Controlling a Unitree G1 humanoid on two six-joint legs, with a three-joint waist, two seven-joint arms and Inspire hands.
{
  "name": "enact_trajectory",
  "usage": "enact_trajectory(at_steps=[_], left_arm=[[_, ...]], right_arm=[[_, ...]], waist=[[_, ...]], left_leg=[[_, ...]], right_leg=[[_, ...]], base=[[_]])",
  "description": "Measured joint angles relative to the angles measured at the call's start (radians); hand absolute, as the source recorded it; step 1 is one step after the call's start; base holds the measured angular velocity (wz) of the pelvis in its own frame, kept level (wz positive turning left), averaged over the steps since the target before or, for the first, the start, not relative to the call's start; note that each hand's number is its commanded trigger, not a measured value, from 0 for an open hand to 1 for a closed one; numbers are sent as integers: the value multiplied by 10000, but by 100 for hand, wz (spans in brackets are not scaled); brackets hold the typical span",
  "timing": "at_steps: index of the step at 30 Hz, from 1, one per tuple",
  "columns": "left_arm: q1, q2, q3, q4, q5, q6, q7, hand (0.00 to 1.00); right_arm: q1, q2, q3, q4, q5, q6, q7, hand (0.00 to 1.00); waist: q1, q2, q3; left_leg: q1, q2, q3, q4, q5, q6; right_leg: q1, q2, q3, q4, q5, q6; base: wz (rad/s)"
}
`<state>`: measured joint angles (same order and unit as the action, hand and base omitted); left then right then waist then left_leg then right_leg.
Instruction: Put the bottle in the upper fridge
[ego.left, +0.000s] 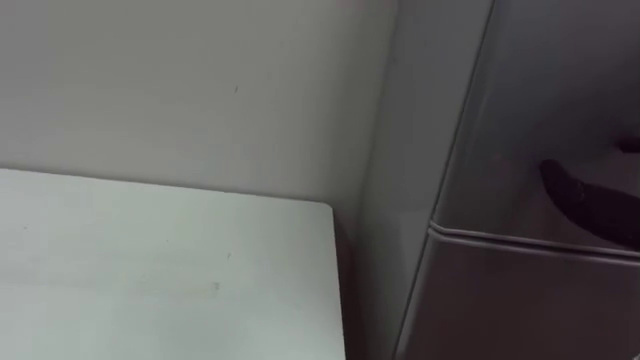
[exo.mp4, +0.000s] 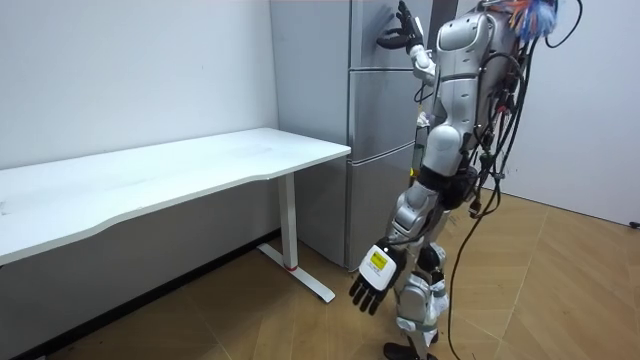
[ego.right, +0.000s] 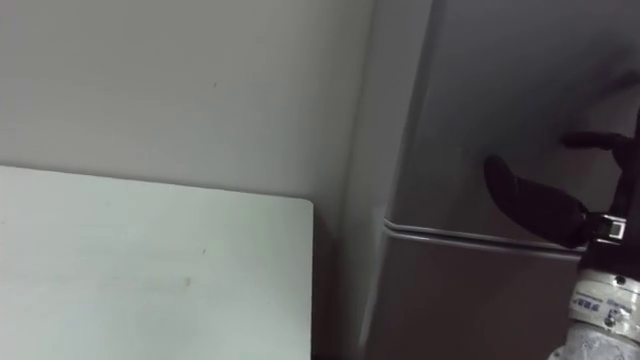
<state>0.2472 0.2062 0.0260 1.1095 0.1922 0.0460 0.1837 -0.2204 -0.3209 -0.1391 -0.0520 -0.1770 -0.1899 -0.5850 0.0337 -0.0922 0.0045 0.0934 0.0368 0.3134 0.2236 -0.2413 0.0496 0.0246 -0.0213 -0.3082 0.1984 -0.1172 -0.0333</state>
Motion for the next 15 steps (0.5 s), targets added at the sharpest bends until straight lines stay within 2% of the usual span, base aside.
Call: enact_trajectory(at_steps=[3, 8, 15], left_arm=[[-25, 5, -17, -107, 1, 126, -65, 0], [-37, 18, -360, -141, -5, 408, -85, 0], [-18, 31, -377, -159, -3, 406, -207, 0]], right_arm=[[-142, 1, 4, 406, -598, -63, -241, 0], [-209, -2, 197, 691, -707, -61, -474, 0], [-313, -2, 76, 733, -675, -2, -494, 0]], waist=[[15, 6, -1], [23, 17, -2], [9, 77, -22]], left_leg=[[-11, -36, -81, 0, 39, 21], [-39, -90, -150, -2, 72, 52], [-299, -173, -164, 1, 172, 168]], right_leg=[[-43, -38, -39, 35, 0, -1], [-77, -77, -9, 51, 19, 24], [-309, -145, 39, 17, 179, 97]], base=[[7], [3], [1]])
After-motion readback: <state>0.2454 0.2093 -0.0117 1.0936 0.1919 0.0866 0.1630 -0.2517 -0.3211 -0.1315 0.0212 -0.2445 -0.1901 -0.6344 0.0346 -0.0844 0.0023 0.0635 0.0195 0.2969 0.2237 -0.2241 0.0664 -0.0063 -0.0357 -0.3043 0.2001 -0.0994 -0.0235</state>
